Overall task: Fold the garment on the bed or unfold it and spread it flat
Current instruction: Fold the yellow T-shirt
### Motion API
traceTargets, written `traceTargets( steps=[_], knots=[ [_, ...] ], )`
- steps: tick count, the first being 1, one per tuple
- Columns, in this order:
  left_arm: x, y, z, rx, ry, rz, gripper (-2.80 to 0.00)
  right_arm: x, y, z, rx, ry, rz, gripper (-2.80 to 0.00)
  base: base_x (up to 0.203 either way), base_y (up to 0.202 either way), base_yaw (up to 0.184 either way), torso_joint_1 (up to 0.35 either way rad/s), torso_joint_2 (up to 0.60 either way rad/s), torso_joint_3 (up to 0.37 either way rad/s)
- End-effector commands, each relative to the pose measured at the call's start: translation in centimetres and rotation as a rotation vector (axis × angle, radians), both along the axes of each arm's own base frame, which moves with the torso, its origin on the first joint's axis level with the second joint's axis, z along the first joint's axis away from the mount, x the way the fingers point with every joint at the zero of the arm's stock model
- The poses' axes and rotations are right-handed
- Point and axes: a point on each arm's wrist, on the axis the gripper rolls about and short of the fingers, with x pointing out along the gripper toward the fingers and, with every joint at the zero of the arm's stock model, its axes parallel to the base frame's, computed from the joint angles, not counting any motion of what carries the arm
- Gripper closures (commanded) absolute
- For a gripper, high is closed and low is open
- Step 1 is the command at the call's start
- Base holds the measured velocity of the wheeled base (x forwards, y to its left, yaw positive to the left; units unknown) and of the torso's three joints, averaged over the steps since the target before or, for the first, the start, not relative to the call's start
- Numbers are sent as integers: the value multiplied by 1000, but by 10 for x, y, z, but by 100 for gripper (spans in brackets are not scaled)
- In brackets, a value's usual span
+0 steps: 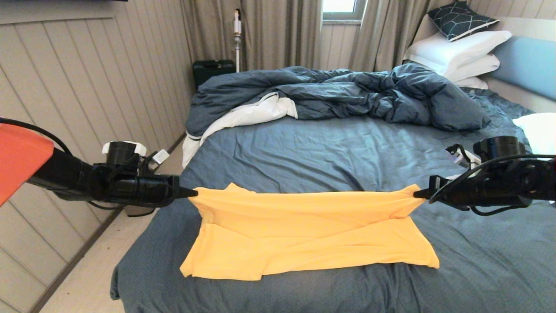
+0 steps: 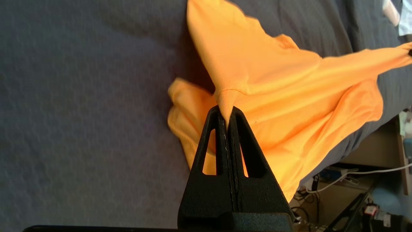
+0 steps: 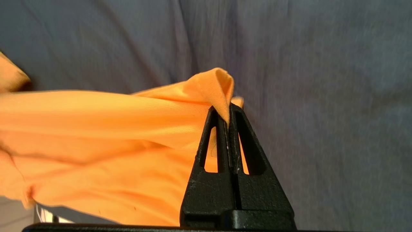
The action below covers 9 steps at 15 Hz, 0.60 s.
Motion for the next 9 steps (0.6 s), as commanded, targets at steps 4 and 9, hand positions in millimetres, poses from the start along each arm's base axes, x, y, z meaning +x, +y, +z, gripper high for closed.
traceTargets(
  steps=[4,9],
  knots=[
    [-20,1,-21,-3,19,-2,0,-12,4,-17,-8,15,15,0,0,0,0,0,0,0],
    [-39,1,-37,-6,3,-3,0,-16,4,-34,-7,59,19,0,0,0,0,0,0,0]
  ],
)
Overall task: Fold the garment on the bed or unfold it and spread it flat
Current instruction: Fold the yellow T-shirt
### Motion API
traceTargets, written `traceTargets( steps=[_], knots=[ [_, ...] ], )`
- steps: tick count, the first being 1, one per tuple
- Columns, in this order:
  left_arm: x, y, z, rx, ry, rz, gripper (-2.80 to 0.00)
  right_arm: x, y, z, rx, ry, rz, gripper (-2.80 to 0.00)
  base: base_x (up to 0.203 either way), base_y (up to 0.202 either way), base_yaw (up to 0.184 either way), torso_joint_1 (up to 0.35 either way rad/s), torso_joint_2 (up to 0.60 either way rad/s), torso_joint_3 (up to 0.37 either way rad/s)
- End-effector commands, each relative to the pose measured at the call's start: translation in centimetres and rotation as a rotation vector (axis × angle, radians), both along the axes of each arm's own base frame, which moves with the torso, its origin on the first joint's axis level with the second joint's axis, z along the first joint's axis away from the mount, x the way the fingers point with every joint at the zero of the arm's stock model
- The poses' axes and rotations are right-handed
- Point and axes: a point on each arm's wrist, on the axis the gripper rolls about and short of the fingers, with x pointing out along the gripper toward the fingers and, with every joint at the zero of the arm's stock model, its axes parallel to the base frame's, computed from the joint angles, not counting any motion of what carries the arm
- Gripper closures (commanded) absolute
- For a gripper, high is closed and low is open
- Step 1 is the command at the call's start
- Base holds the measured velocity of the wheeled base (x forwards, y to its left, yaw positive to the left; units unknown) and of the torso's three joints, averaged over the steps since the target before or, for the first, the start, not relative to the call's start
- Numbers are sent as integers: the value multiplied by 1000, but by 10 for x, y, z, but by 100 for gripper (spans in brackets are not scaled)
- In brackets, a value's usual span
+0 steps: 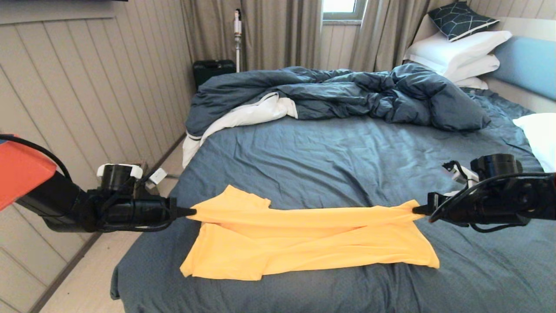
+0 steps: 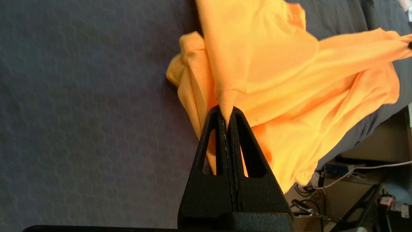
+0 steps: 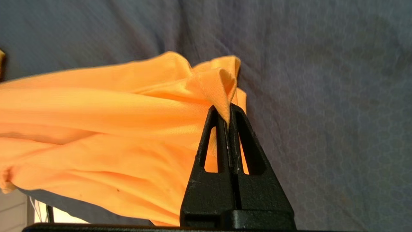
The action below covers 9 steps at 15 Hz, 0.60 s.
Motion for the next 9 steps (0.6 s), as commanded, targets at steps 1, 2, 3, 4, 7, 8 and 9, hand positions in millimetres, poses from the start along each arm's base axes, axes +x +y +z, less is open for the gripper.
traceTargets(
  steps=[1,2,3,4,7,8,9],
  knots=[
    [-6,0,-3,-4,5,-2,0,-3,-1,-6,0,19,3,0,0,0,0,0,0,0],
    [-8,0,-3,-4,2,-1,0,-6,-2,-8,-5,26,4,0,0,0,0,0,0,0],
    [-11,0,-4,-3,4,-2,0,-9,-4,-11,-11,34,3,0,0,0,0,0,0,0],
    [-13,0,-6,-2,10,-2,0,-9,-6,-13,-14,40,3,0,0,0,0,0,0,0],
    [-16,0,-11,-2,14,-2,0,-11,-5,-16,-16,50,8,0,0,0,0,0,0,0],
    [-16,0,-12,0,19,0,0,-10,-5,-16,-15,50,11,0,0,0,0,0,0,0],
    [-16,0,-14,1,23,0,0,-10,-4,-17,-16,53,13,0,0,0,0,0,0,0]
  ],
)
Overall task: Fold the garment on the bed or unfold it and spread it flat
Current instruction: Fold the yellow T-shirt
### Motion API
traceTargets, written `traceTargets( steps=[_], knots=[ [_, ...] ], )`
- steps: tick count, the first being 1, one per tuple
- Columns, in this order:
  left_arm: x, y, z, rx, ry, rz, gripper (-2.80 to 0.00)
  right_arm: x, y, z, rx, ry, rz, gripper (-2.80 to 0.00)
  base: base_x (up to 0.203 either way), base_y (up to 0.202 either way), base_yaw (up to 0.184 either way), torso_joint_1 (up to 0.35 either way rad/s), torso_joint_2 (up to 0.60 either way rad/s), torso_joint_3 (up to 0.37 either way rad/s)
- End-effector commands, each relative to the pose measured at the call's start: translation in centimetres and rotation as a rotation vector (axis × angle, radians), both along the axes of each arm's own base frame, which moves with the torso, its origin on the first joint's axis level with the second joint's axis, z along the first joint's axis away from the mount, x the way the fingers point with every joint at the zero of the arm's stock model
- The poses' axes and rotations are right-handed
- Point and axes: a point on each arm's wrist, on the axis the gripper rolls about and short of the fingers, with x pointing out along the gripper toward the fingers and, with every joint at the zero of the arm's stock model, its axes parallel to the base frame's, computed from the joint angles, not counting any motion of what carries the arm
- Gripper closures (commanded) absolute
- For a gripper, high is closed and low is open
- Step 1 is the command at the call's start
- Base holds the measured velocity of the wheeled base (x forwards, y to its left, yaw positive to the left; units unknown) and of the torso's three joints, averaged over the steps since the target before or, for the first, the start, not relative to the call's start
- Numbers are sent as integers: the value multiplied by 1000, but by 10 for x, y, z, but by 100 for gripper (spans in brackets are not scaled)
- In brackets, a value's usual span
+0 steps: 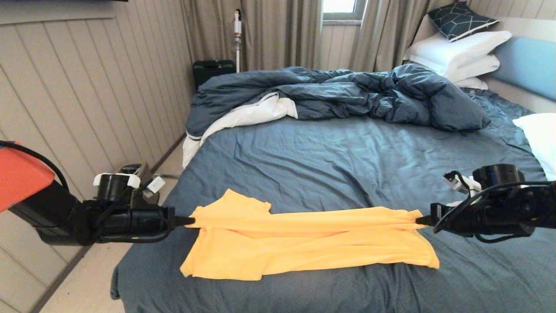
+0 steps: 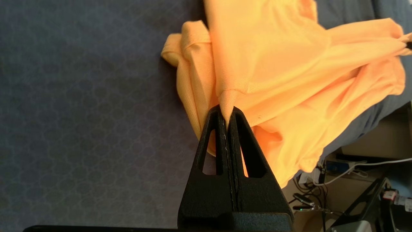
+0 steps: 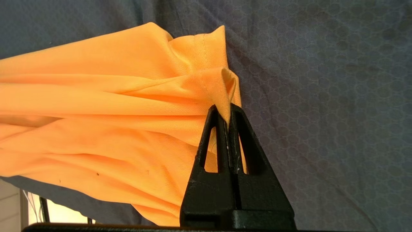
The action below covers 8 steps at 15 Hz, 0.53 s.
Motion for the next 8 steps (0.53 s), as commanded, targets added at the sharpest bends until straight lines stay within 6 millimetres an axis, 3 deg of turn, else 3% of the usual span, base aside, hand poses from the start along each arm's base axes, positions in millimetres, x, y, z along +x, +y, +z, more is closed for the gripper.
traceTargets(
  steps=[1,7,8],
  knots=[
    [-1,0,-4,-1,12,1,0,0,1,-3,2,9,6,-280,0,0,0,0,0,0],
    [-2,0,-7,1,33,4,0,0,1,-5,2,1,12,-280,0,0,0,0,0,0],
    [-2,0,-7,2,36,6,-280,-1,1,-5,3,3,12,-280,0,0,0,0,0,0]
  ],
)
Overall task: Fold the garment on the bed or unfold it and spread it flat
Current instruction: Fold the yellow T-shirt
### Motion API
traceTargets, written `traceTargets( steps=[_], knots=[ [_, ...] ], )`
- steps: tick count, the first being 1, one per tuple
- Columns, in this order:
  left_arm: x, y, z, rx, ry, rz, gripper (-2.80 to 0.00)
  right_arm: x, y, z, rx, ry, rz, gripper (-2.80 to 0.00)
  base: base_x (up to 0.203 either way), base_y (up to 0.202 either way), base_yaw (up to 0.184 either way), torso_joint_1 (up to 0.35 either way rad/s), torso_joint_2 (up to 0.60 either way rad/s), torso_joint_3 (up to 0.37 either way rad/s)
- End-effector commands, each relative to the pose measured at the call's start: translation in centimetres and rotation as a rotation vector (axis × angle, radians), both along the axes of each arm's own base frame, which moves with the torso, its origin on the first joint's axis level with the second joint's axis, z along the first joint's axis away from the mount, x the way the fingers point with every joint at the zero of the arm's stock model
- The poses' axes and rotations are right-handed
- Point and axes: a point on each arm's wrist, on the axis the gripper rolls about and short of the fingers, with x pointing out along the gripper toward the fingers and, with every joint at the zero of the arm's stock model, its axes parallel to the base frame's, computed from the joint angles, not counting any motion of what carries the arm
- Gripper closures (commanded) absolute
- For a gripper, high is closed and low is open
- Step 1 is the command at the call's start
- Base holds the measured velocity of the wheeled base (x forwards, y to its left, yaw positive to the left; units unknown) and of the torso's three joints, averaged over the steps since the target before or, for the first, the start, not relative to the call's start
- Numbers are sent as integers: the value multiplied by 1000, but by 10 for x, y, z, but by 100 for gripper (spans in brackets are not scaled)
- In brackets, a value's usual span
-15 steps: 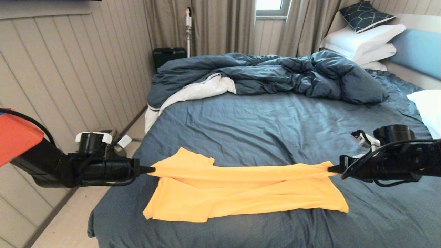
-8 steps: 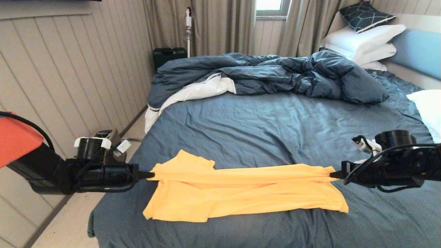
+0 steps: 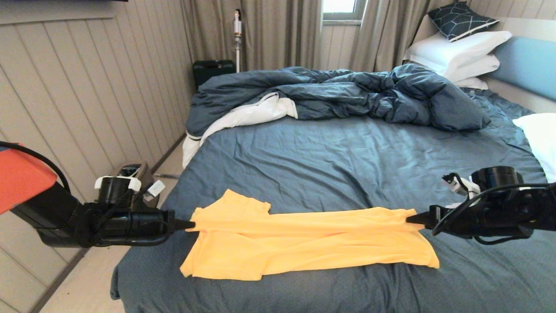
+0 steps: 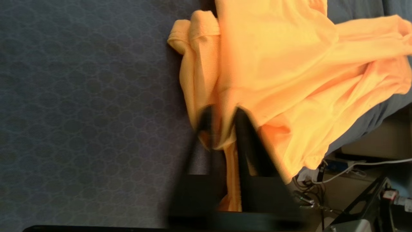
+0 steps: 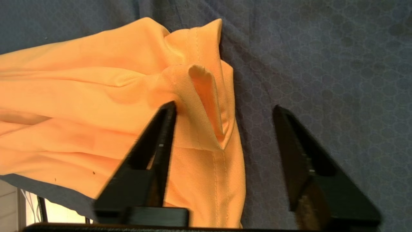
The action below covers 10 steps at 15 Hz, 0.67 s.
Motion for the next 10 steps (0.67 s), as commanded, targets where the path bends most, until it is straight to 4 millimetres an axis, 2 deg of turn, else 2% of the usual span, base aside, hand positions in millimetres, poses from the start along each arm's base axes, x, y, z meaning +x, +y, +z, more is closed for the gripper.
traceTargets(
  steps=[1,10],
  knots=[
    [0,0,-1,-4,3,-2,-280,0,0,0,3,0,3,-280,0,0,0,0,0,0],
    [-33,5,23,-8,-45,6,-280,-7,0,24,-13,-73,-4,-280,0,0,0,0,0,0]
  ],
)
